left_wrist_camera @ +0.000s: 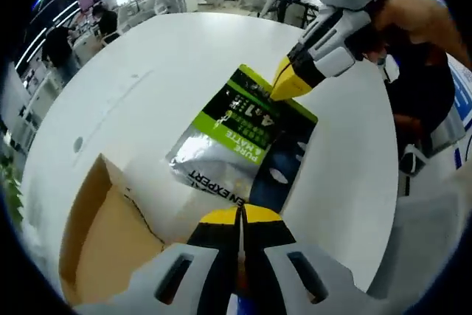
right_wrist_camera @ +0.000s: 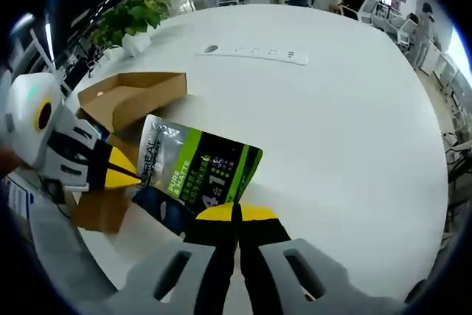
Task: Operate the shoe box by opening the lid, removing the specified soft item, and placing it in the target area until the item is outside and the box remains undamaged.
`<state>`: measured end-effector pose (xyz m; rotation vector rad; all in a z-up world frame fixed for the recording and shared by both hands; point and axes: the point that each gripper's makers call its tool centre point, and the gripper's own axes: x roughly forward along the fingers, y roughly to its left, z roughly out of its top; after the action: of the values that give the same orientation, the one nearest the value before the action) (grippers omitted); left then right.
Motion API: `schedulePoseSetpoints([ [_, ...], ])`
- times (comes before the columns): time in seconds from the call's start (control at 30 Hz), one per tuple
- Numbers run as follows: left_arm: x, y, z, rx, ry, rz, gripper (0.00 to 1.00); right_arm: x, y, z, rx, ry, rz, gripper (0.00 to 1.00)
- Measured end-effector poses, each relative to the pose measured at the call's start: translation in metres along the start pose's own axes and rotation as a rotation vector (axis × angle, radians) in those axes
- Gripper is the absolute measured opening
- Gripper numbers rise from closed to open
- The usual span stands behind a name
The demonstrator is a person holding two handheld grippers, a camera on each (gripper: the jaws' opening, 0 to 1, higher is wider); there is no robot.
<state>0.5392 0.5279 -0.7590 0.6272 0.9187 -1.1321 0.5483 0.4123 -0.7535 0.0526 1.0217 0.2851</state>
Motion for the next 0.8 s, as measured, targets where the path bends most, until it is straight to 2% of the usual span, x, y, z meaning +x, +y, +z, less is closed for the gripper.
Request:
schedulePoseSetpoints([
  [0.1, 0.002, 0.005, 0.003, 0.052, 0.008, 0.029, 0.00, 0.005, -0.003, -0.001, 0.008, -0.001, -0.003, 0.00],
  [0.27, 0.004, 0.010, 0.005, 0.053, 0.027, 0.039, 0.00, 0.014, -0.008, -0.005, 0.031, 0.001, -0.008, 0.00],
  [0.33, 0.005, 0.010, 0.004, 0.092, 0.048, 0.046, 0.00, 0.017, -0.009, -0.006, 0.031, 0.004, -0.008, 0.00],
  [0.5, 0.014, -0.002, -0.002, 0.251, 0.125, 0.016, 0.00, 0.024, -0.014, -0.007, 0.047, 0.000, -0.019, 0.00],
  [0.8, 0.029, 0.005, -0.008, 0.307, 0.163, 0.043, 0.00, 0.029, -0.014, -0.015, 0.075, -0.007, -0.005, 0.00],
])
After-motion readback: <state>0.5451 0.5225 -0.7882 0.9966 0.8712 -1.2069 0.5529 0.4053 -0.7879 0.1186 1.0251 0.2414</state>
